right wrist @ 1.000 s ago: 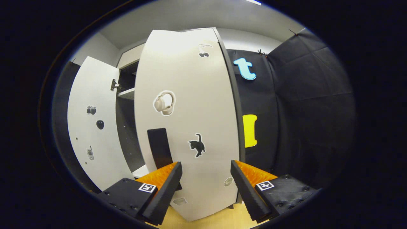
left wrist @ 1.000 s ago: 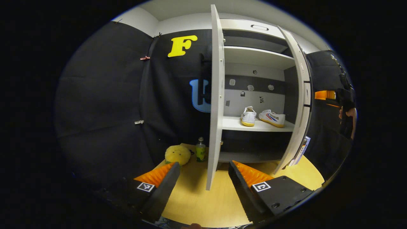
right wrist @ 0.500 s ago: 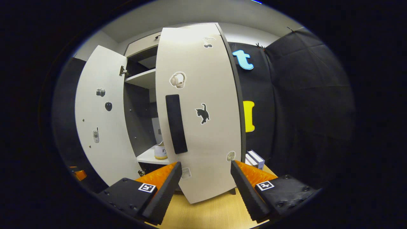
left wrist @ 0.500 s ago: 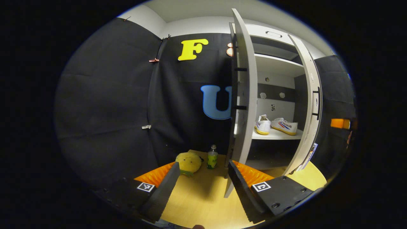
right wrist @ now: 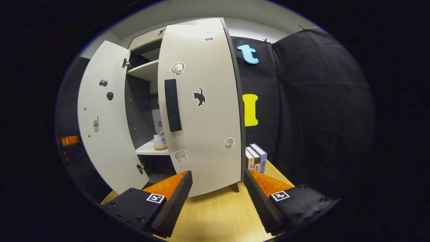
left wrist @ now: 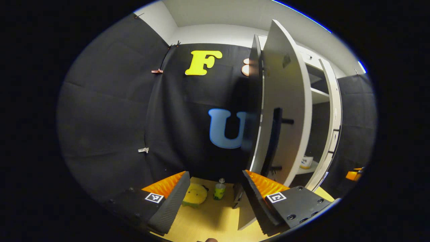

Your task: Grab one shoe with the right hand and put it into the shoe cabinet, grab the other shoe with the left hand and put it into the shoe cabinet; then close the right door with the right hand and the left door with the left hand.

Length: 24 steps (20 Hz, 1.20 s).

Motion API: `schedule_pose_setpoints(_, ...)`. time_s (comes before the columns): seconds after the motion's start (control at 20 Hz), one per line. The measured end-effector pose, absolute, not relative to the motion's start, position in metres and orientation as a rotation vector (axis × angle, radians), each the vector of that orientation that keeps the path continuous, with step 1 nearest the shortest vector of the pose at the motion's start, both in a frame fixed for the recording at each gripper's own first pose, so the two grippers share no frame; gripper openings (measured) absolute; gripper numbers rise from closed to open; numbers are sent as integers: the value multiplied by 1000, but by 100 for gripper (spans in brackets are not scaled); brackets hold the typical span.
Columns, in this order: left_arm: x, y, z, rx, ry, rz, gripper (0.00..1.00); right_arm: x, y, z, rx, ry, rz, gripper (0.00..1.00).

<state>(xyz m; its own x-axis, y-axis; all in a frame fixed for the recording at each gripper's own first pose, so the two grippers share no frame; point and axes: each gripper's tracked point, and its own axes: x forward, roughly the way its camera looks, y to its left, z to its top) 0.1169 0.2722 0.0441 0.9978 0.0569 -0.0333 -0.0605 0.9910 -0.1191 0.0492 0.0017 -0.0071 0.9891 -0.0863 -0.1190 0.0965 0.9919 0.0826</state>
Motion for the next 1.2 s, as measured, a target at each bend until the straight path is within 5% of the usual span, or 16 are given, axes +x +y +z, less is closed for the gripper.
schedule_pose_setpoints(0.45,178,267,79,-110,10,-58,95,37,24,-28,76,152,-51,98)
schedule_pose_setpoints(1.2,178,209,81,-88,16,-161,93,28,17,-48,126,185,-91,98)
